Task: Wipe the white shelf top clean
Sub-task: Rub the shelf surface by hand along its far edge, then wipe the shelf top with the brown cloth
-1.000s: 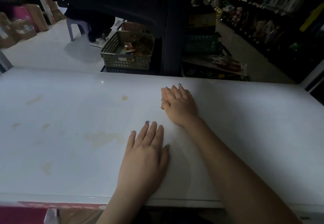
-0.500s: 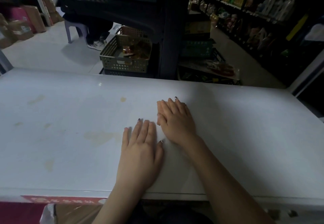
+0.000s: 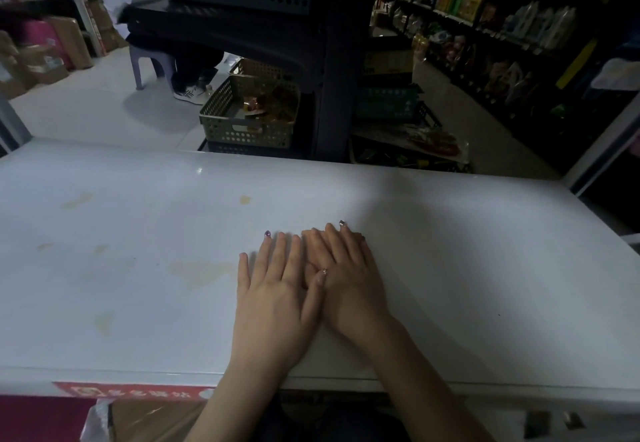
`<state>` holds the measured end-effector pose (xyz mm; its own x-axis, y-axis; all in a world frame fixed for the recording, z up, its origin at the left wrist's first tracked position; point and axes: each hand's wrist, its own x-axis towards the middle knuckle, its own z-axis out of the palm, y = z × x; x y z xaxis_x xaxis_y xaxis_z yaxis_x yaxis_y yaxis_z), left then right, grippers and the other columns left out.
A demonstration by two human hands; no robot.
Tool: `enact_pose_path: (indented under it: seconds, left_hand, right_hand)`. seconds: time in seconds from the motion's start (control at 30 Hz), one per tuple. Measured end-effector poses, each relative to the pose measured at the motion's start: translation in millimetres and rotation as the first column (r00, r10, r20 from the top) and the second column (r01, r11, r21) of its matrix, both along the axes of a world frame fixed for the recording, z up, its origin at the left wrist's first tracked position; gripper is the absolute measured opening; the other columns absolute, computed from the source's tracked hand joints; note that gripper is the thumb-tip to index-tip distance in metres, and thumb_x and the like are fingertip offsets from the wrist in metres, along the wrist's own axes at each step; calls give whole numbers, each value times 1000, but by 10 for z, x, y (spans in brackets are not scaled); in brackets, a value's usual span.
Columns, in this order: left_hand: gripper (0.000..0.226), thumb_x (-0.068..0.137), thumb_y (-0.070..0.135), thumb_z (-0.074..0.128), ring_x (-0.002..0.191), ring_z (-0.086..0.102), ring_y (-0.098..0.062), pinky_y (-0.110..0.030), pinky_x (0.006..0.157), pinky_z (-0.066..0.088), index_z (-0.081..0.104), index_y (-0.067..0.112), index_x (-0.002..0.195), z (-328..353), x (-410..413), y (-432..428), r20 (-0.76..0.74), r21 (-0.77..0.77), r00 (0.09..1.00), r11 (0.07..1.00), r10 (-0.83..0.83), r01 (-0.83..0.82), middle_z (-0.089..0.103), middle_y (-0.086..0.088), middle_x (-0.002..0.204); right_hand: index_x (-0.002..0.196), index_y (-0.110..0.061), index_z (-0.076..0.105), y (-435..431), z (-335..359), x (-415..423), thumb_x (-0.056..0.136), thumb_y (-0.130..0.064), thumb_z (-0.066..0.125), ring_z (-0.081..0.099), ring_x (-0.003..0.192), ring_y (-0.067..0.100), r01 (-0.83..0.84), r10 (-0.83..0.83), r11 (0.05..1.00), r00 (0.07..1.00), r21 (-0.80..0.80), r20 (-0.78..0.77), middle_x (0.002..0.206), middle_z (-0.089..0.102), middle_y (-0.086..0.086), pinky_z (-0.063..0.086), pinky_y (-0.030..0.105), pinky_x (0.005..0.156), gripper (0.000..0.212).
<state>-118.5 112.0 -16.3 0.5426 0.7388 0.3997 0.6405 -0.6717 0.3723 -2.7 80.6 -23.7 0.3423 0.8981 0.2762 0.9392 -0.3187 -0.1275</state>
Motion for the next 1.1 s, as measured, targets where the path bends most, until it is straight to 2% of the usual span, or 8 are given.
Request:
enact_pose_path:
  seconds: [0.23,0.4,0.5,0.57,0.67,0.73,0.83,1.1]
  left_hand:
    - [82,89,61,-4,136,8,-11,-35,110,0,37,13,141,23,-25,-3,64,-28,998,1000,-6,8,37,-8,147]
    - [93,81,68,-14,136,-2,-5,-38,113,0,30,17,144,63,-33,-7,115,-98,993,995,-7,18,28,-3,151]
    - [91,82,67,-13,136,1,-6,-40,113,3,31,17,143,67,-28,-8,100,-98,995,995,-12,22,29,-5,150]
    - [84,87,63,-8,139,8,-11,-40,112,5,34,17,142,56,-34,-4,66,-90,998,996,-23,29,33,-6,149]
    - [66,95,54,9,137,28,-26,-40,108,7,41,16,138,49,-39,-3,-24,-65,999,997,-33,31,42,-11,143]
    - [58,95,48,21,134,35,-30,-41,107,8,44,15,136,36,-33,-9,-66,-29,997,999,-29,28,46,-12,140]
    - [58,94,49,21,135,34,-28,-41,108,8,45,16,136,32,-33,-14,-98,-20,995,999,-27,25,46,-11,140]
    - [59,94,50,18,135,35,-26,-41,108,9,49,19,134,29,-24,-22,-173,5,984,999,-43,44,47,-8,140]
  right_hand:
    - [131,-14,53,-231,-49,-266,85,-36,39,32,131,22,3,-3,998,1000,68,0,135,53,7,23,41,102,52]
    - [128,-11,55,-342,13,-294,91,-34,33,44,129,28,-81,87,992,995,92,-56,133,55,11,25,40,102,49]
    - [138,-12,44,-416,93,-158,96,-51,6,26,137,19,-64,76,995,986,83,-150,144,42,9,14,32,107,68]
    - [144,-15,33,-509,143,-3,91,-58,-4,14,140,16,-25,32,997,994,69,-106,151,29,4,6,29,109,77]
    - [142,-26,-14,-724,210,319,61,-72,-34,-23,137,6,71,-88,988,989,-139,-121,148,-20,-10,-16,23,109,95]
    - [134,-32,-25,-846,280,518,58,-75,-31,-30,133,3,136,-163,969,980,-208,-118,144,-29,-12,-19,24,107,87]
    - [132,-34,-26,-939,316,691,72,-65,-16,-28,130,0,171,-212,946,970,-276,-124,145,-28,-10,-20,24,106,69]
    - [132,-33,-30,-952,265,739,63,-64,-23,-28,129,-2,172,-214,940,970,-295,-116,140,-33,-10,-21,26,106,76]
